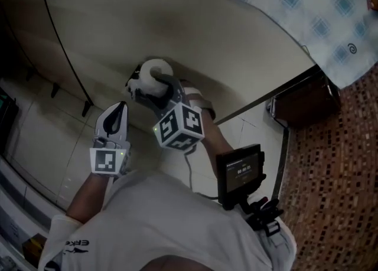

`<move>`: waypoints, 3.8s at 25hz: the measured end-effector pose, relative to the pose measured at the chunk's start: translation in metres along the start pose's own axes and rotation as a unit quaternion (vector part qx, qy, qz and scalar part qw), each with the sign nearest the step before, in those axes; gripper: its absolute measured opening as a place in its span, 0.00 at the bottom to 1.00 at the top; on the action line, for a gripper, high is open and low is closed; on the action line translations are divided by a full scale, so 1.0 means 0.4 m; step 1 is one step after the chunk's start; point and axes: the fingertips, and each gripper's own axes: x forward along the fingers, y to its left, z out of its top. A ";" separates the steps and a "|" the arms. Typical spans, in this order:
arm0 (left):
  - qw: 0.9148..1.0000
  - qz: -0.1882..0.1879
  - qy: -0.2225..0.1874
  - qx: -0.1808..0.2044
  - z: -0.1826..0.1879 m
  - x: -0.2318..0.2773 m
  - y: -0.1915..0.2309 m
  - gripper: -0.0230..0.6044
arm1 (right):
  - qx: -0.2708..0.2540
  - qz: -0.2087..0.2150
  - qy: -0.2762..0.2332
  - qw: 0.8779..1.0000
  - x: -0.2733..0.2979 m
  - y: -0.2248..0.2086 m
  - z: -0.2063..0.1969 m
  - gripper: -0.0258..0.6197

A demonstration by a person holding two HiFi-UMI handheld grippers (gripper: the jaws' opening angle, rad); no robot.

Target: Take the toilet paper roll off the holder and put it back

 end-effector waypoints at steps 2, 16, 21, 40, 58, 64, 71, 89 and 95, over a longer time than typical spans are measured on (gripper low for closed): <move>1.000 0.001 -0.003 -0.002 0.001 -0.003 0.018 0.04 | -0.032 0.004 0.028 0.999 0.014 -0.006 0.005 0.40; 1.000 -0.005 -0.002 -0.022 -0.016 -0.008 0.087 0.04 | -0.073 0.024 0.157 0.985 0.063 0.005 -0.030 0.39; 1.000 -0.014 0.001 -0.024 -0.022 -0.003 0.084 0.04 | -0.099 0.023 0.171 0.980 0.068 0.021 -0.035 0.38; 0.999 -0.027 0.004 -0.031 -0.032 0.000 0.089 0.04 | -0.084 0.026 0.210 0.974 0.070 0.005 -0.040 0.36; 0.999 -0.053 0.001 -0.002 -0.036 0.024 0.003 0.04 | 0.154 -0.096 0.037 0.983 -0.054 -0.045 -0.102 0.34; 0.998 -0.065 -0.003 0.002 -0.020 0.042 -0.044 0.04 | 0.320 -0.113 -0.054 0.939 -0.113 -0.062 -0.149 0.34; 0.998 -0.066 0.024 0.001 -0.035 0.068 -0.060 0.04 | 0.440 -0.112 -0.118 0.883 -0.134 -0.061 -0.213 0.34; 0.995 -0.100 0.016 -0.001 -0.042 0.121 -0.108 0.04 | 0.697 -0.068 -0.301 0.648 -0.206 -0.059 -0.342 0.33; 0.993 -0.113 0.028 -0.001 -0.069 0.140 -0.127 0.04 | 0.705 -0.085 -0.298 0.638 -0.228 -0.049 -0.384 0.33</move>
